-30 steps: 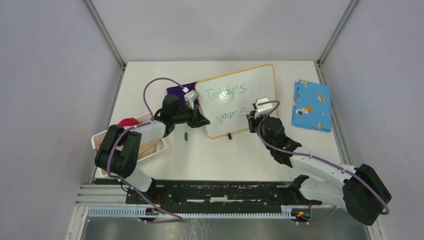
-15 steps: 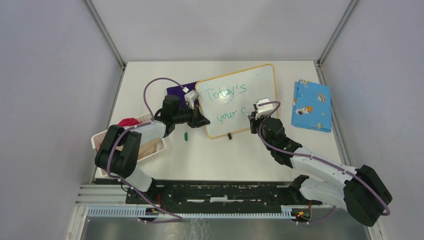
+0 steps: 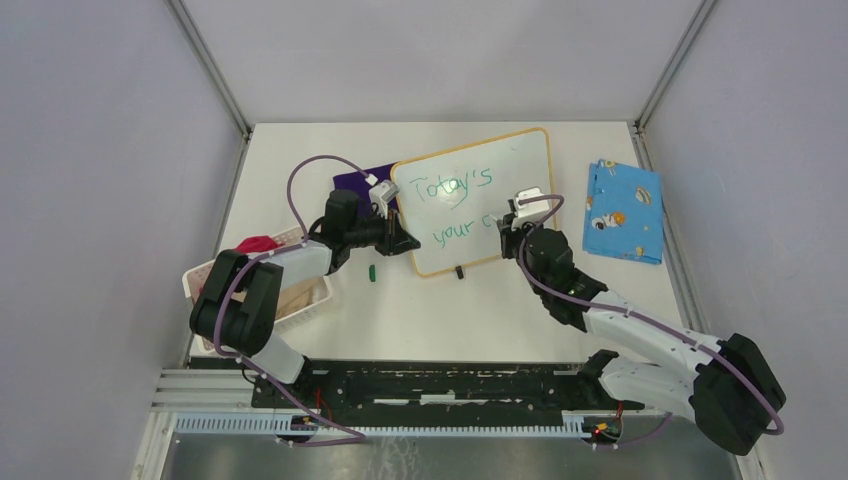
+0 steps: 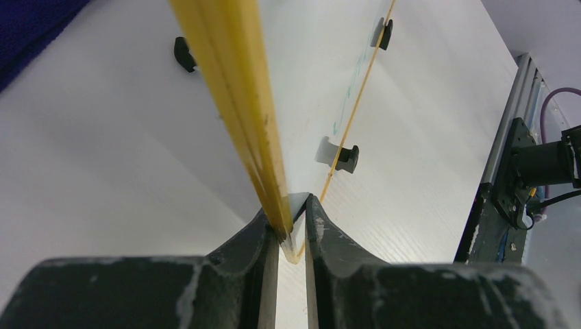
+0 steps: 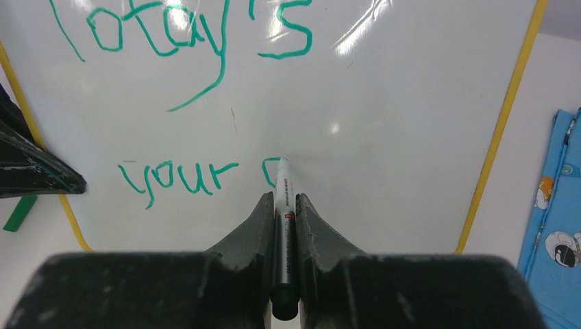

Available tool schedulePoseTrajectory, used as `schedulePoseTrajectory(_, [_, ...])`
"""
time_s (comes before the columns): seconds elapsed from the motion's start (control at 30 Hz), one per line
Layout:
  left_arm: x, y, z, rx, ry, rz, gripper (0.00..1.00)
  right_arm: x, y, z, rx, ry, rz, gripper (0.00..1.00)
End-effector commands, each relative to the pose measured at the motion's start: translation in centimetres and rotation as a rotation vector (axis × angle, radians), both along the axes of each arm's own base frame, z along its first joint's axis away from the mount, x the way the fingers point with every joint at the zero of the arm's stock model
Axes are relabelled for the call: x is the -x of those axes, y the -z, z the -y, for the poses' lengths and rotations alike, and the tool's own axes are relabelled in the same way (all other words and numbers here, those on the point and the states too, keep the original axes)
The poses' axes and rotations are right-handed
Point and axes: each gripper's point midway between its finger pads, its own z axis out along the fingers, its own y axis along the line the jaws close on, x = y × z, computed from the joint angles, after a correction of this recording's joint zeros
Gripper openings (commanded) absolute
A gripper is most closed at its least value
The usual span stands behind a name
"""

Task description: Write a sentence on the whiteboard

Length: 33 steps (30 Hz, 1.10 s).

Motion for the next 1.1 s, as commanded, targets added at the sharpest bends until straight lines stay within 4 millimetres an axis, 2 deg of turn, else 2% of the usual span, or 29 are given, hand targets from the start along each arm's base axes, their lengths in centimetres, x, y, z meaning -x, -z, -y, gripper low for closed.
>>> schedulePoseTrajectory(0.0, [-0.6, 1.6, -0.8, -0.114, -0.009, 0.066, 0.02, -1.1, -5.1, -0.3, -0.061, 0.019, 0.109, 0.0])
schedulePoseTrajectory(0.47, [-0.6, 1.6, -0.8, -0.116, -0.008, 0.067, 0.02, -2.4, -6.2, -0.7, -0.062, 0.035, 0.129, 0.0])
schedulePoseTrajectory(0.8, [-0.6, 1.8, -0.8, -0.119, -0.008, 0.066, 0.02, -3.1, -6.2, -0.6, -0.074, 0.058, 0.142, 0.0])
schedulePoseTrajectory(1.07, [-0.6, 1.7, -0.8, -0.118, -0.009, 0.067, 0.02, -3.0, -5.5, -0.6, -0.069, 0.051, 0.129, 0.0])
